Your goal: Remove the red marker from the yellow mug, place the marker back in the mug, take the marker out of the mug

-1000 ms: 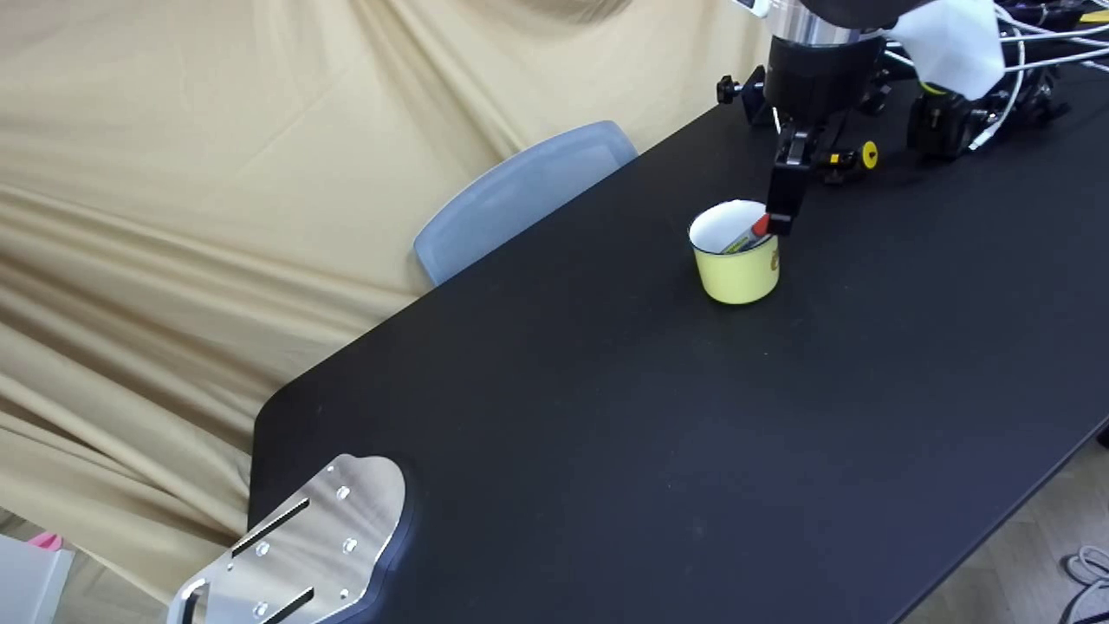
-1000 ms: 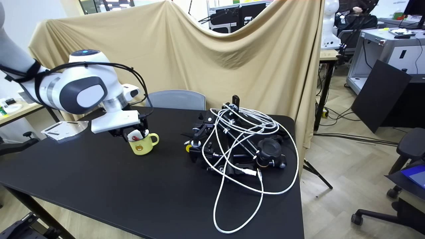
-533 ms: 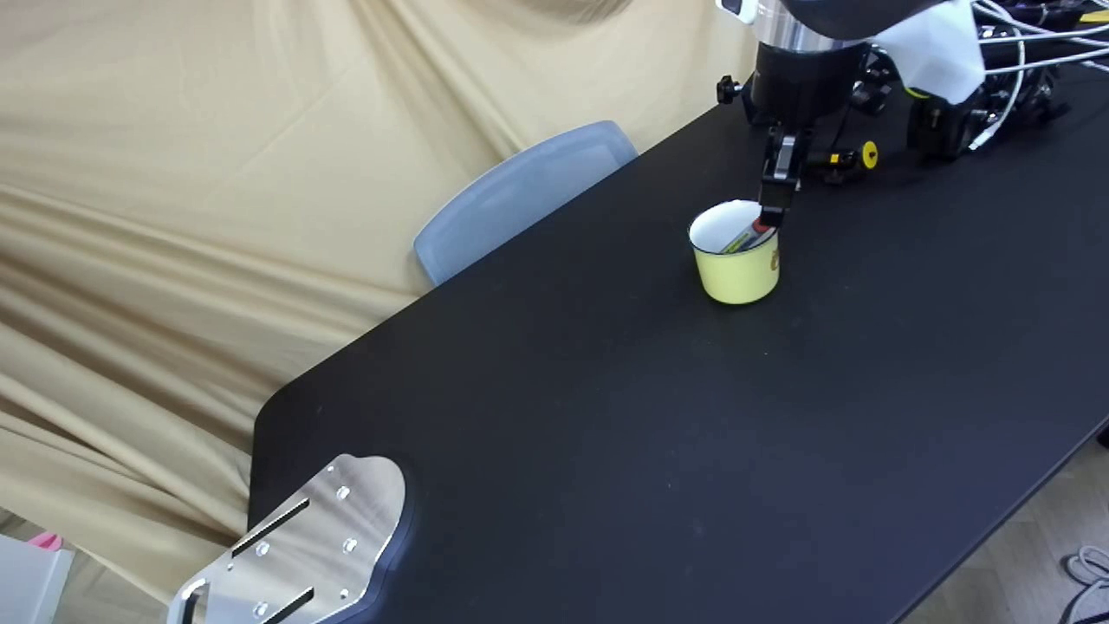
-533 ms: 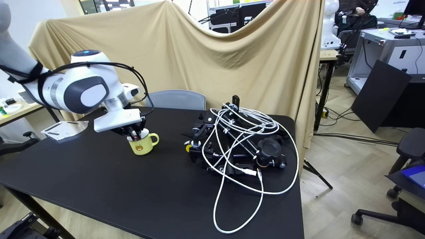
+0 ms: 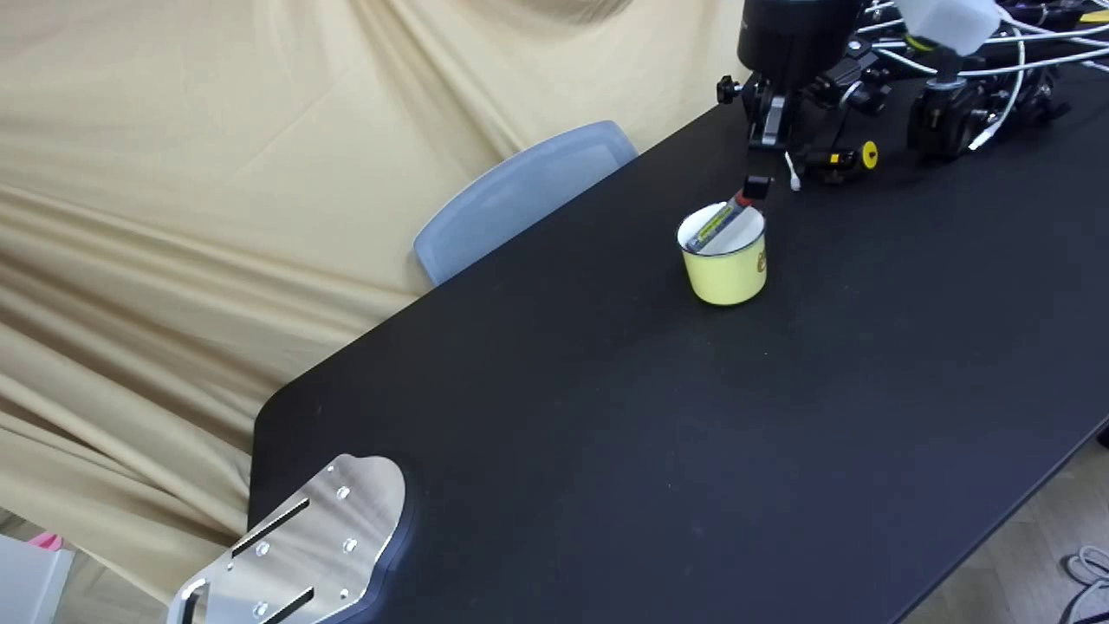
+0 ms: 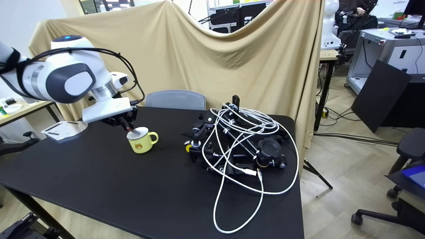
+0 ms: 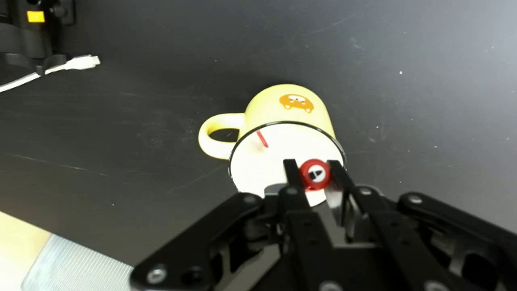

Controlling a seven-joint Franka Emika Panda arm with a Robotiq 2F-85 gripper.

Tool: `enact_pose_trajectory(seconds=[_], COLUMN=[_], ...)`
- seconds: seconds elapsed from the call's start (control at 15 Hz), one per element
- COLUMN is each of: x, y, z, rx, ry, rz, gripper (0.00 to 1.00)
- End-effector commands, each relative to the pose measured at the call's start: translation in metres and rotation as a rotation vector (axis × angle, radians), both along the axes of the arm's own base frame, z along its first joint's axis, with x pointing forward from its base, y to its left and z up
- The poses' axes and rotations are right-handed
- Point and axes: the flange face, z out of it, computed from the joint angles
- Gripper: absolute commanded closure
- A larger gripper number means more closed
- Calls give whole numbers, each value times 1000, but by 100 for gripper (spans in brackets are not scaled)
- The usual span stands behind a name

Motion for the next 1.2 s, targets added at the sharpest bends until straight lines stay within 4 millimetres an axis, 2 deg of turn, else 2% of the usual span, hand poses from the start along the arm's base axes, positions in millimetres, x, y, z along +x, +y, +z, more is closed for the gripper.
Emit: enact_pose_trajectory(seconds=[0.0,0.27,0.47,0.8,1.13], x=[-26,-41,-50,-62,-69], y=[4,22,40,66,63], z=[41,68,75,51,17], rx=[-13,-19,-12,3,-14], ry=[-20,-3,5,46,95], rz=[-54,-111,-118,-80,-54], gripper=[95,95,95,95,95])
